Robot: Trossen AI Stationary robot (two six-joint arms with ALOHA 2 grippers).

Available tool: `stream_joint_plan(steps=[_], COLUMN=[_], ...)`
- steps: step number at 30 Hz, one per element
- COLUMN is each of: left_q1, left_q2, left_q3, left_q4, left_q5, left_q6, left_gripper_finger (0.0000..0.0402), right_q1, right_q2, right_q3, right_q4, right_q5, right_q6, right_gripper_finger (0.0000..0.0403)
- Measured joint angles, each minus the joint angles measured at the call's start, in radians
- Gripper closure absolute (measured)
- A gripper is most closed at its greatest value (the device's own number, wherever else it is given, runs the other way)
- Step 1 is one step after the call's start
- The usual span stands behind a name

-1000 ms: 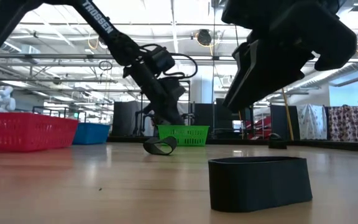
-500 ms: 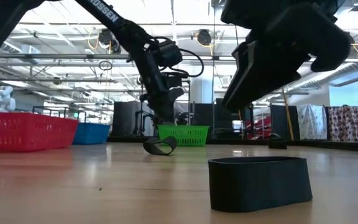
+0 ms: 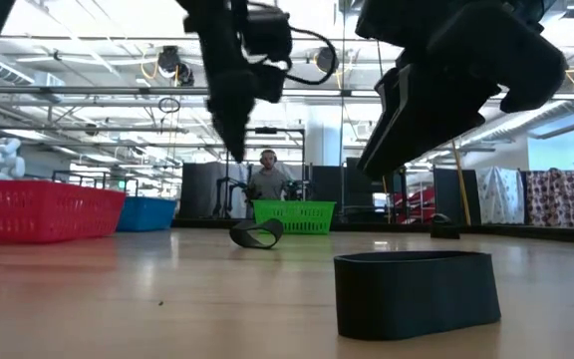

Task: Sort rubber bands into baskets
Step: Put the black rubber band into the green bin

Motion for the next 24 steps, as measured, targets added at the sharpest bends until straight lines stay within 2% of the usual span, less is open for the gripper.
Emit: stream_joint_plan(steps=[4,10,15,19,21,24], left_q1=[-0.133,-0.352,-0.543,-0.707,-0.773,-0.836], left_q2=[-0.016,-0.013,-0.019,-0.023,-0.012,0.024], left_q3=[-0.026,-0.128,-0.184,-0.247,-0.283,-0.316], left_q4=[-0.082,-0.013,0.222,0.614,0.785,1.003], left_q5=[0.021,0.022,0.088,0.094,0.02,-0.193], left_q6=[0.001,0.001,-0.089,-0.122,-0.132,-0.206], left_gripper_finger=[0.0244,0.0244,0.0244,0.0244,0.0244,0.0244], right_q1=[0.003,0.031,0.067,0.085,0.091,0.098], right_q2=[-0.006,-0.012,-0.012,-0.012,-0.012,-0.012], right_q3=[0.0,0.0,0.0,0.012,0.024,0.041], right_q4=[-0.053,-0.156,-0.173,-0.176,-0.176,-0.175], right_q5=[-0.056,-0.124,-0.127,-0.128,-0.127,-0.127], right_q6=[0.052,0.204,0.232,0.229,0.227,0.226], right_gripper_finger=[0.0237,0.0237,0.0237,0.0237,0.0237,0.0237])
